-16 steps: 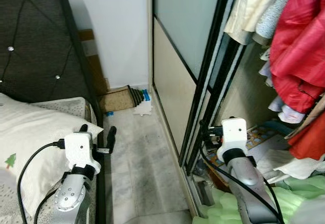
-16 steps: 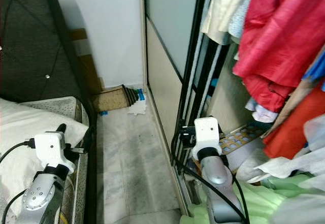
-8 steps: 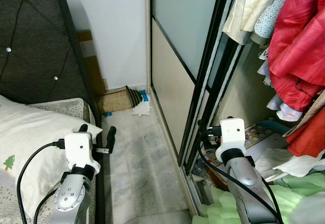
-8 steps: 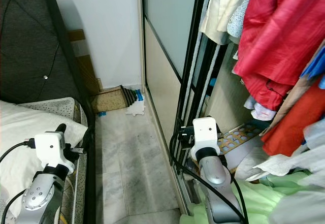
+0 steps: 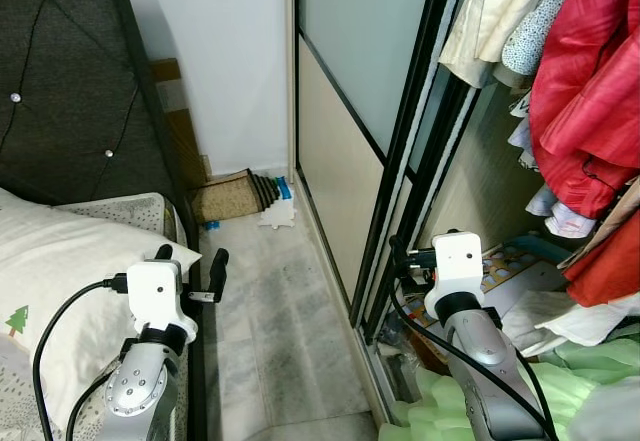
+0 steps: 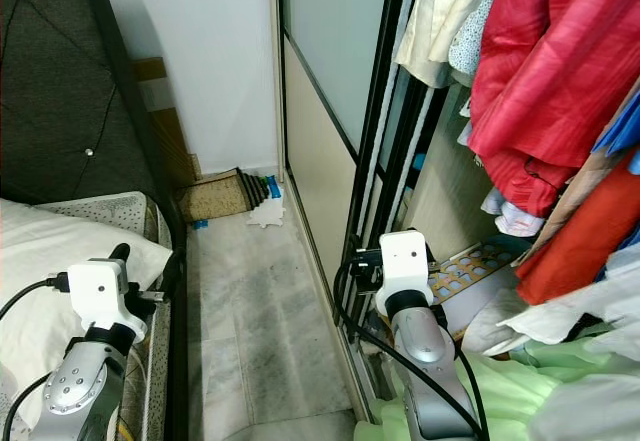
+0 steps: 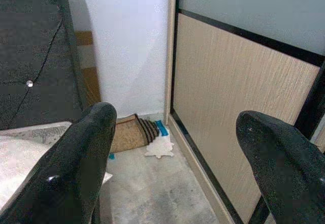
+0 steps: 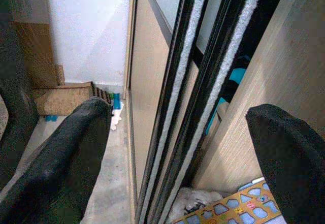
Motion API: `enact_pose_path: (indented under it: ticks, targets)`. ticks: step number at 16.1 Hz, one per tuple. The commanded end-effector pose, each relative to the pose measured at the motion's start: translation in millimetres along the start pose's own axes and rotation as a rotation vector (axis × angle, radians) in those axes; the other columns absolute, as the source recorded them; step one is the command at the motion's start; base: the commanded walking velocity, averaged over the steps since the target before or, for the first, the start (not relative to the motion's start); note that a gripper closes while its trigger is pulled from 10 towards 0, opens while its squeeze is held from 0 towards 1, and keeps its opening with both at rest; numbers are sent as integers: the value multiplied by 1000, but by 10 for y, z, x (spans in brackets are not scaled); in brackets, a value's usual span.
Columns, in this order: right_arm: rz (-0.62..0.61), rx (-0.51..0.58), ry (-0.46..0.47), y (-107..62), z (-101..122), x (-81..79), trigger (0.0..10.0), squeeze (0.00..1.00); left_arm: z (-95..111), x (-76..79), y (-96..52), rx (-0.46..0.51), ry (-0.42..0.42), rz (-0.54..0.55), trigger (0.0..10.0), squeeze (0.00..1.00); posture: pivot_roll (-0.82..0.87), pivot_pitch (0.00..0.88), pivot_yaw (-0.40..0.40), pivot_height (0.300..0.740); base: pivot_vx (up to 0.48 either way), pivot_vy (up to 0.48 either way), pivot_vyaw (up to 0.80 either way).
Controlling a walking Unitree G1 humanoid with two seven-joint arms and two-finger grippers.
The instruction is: Clean up the room
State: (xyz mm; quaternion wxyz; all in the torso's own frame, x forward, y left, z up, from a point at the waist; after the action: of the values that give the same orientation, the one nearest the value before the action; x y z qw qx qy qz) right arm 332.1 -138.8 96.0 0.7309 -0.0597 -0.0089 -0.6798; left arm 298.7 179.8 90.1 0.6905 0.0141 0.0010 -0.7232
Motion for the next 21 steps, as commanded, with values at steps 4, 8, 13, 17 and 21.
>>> enact_pose_path:
  ticks: [4, 8, 13, 17, 21]
  targets:
    - [-23, 30, 74, 178, 262, 100, 10000, 0, 189, 74, 257, 38, -18, 2, 10000, 0, -8, 0, -9, 740, 0, 0, 0]
    - [-87, 28, 178, 200, 159, 210, 10000, 0, 92, 180, 275, 8, -75, -8, 10000, 0, -15, 0, -13, 740, 0, 0, 0]
    - [-62, 56, 106, 204, 236, 181, 10000, 0, 135, 131, 315, 21, -61, 2, 10000, 0, -24, 0, -15, 740, 0, 0, 320]
    - [-43, 47, 108, 203, 208, 149, 10000, 0, 61, 141, 256, -1, -57, 5, 10000, 0, -17, 0, -22, 740, 0, 0, 800]
    - [-20, 51, 89, 222, 227, 96, 10000, 0, 132, 186, 270, 26, -63, -8, 10000, 0, -17, 0, -22, 740, 0, 0, 800]
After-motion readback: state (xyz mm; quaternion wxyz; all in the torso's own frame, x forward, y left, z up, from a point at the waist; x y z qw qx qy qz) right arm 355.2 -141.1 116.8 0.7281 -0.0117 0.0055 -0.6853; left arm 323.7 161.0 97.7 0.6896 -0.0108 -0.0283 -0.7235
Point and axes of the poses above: a point about 5 cm out from each wrist's last joint towards the gripper, its own y axis pointing out of the wrist towards the gripper, its own z axis along the axis of the wrist's last joint, x = y × z, the point moved 6 cm from there along y, pointing out of the wrist towards the gripper, and after that the axes turned 2 degrees about y, right-handed, at the moved point
